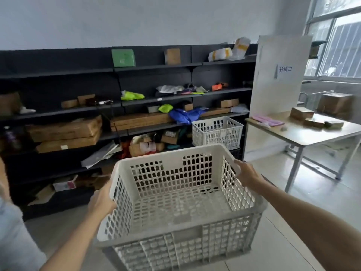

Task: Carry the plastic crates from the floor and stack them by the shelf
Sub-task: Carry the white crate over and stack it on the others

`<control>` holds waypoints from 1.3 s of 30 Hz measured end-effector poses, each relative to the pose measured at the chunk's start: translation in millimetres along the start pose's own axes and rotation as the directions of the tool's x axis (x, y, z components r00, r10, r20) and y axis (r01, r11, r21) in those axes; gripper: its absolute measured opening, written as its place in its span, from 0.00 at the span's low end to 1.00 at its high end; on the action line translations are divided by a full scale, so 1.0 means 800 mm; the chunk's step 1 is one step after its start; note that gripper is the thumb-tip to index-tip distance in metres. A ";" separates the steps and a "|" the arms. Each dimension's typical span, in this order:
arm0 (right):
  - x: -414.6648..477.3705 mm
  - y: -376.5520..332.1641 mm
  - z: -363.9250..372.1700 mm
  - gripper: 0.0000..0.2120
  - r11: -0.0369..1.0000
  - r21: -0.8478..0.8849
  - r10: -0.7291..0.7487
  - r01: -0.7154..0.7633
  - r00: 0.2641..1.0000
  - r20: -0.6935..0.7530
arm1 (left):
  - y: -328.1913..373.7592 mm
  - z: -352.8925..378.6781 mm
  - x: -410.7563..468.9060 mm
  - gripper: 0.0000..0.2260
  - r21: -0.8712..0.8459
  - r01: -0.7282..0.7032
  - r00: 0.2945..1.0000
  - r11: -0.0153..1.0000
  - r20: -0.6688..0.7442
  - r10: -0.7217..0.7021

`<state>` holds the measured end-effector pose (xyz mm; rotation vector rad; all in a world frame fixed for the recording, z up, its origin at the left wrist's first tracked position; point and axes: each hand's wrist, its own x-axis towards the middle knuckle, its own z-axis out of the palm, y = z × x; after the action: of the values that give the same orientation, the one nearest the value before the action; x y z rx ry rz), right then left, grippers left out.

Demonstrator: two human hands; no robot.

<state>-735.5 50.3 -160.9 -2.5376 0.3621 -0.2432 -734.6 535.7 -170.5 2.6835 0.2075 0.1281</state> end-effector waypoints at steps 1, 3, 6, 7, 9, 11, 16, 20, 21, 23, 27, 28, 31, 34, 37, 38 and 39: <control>0.032 0.003 -0.003 0.36 1.000 0.020 -0.005 0.006 1.000 -0.006 | 0.019 0.003 0.030 0.43 0.013 -0.010 1.000 1.000 -0.017 0.010; 0.097 0.008 -0.014 0.34 0.998 0.062 -0.025 0.026 1.000 -0.008 | 0.059 0.012 0.093 0.44 0.032 -0.022 1.000 0.999 -0.018 0.023; 0.197 0.016 -0.038 0.29 0.994 0.089 -0.056 0.058 0.998 -0.030 | 0.130 0.024 0.186 0.47 0.066 -0.044 0.999 0.997 -0.010 0.044; 0.231 0.020 -0.045 0.29 0.993 0.101 -0.055 0.058 0.998 -0.037 | 0.155 0.027 0.217 0.47 0.060 -0.049 0.999 0.997 -0.013 0.050; 0.296 0.031 -0.060 0.31 0.990 0.133 -0.038 0.043 0.999 -0.035 | 0.211 0.032 0.274 0.45 0.058 -0.062 0.998 0.996 -0.024 0.063; 0.357 0.044 -0.076 0.32 0.988 0.153 -0.011 0.019 0.999 -0.051 | 0.266 0.039 0.329 0.42 0.060 -0.096 0.993 0.994 -0.056 0.099; 0.505 0.078 -0.110 0.30 0.991 0.132 0.020 -0.004 0.993 -0.117 | 0.386 0.066 0.457 0.41 0.077 -0.161 0.982 0.984 -0.087 0.168; 0.638 0.110 -0.129 0.27 0.996 0.086 0.015 0.001 0.984 -0.179 | 0.474 0.109 0.573 0.45 0.052 -0.177 0.982 0.983 -0.049 0.180; 0.670 0.117 -0.134 0.26 0.997 0.073 0.019 -0.006 0.984 -0.179 | 0.495 0.121 0.602 0.45 0.056 -0.182 0.981 0.982 -0.053 0.185; 0.738 0.127 -0.146 0.27 0.998 0.060 0.042 -0.032 0.985 -0.166 | 0.537 0.140 0.661 0.44 0.046 -0.172 0.982 0.984 -0.068 0.175; 0.881 0.135 -0.183 0.29 0.999 0.047 0.009 -0.003 0.991 -0.131 | 0.617 0.164 0.774 0.43 0.022 -0.177 0.982 0.984 -0.068 0.179; 0.912 0.136 -0.192 0.29 0.999 0.043 -0.005 0.010 0.993 -0.115 | 0.636 0.168 0.794 0.41 0.032 -0.190 0.979 0.981 -0.070 0.192; 1.001 0.142 -0.203 0.25 0.998 0.019 -0.057 0.060 0.989 -0.134 | 0.686 0.190 0.857 0.36 0.062 -0.185 0.975 0.981 -0.111 0.191; 1.090 0.162 -0.202 0.23 0.994 0.031 -0.102 0.107 0.984 -0.145 | 0.733 0.221 0.919 0.30 0.074 -0.160 0.977 0.984 -0.132 0.169; 1.175 0.180 -0.194 0.26 0.990 0.013 -0.134 0.138 0.980 -0.149 | 0.775 0.250 0.973 0.31 0.082 -0.135 0.978 0.987 -0.149 0.146; 1.203 0.187 -0.193 0.25 0.989 0.009 -0.146 0.150 0.976 -0.160 | 0.790 0.259 0.990 0.34 0.079 -0.122 0.979 0.989 -0.157 0.133; 1.231 0.195 -0.192 0.24 0.987 0.005 -0.159 0.163 0.972 -0.175 | 0.805 0.267 1.007 0.36 0.075 -0.111 0.979 0.991 -0.164 0.122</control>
<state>127.2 -454.9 -25.5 -2.5358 0.2184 -0.5305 165.5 5.9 -34.8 2.7513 0.1078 0.3911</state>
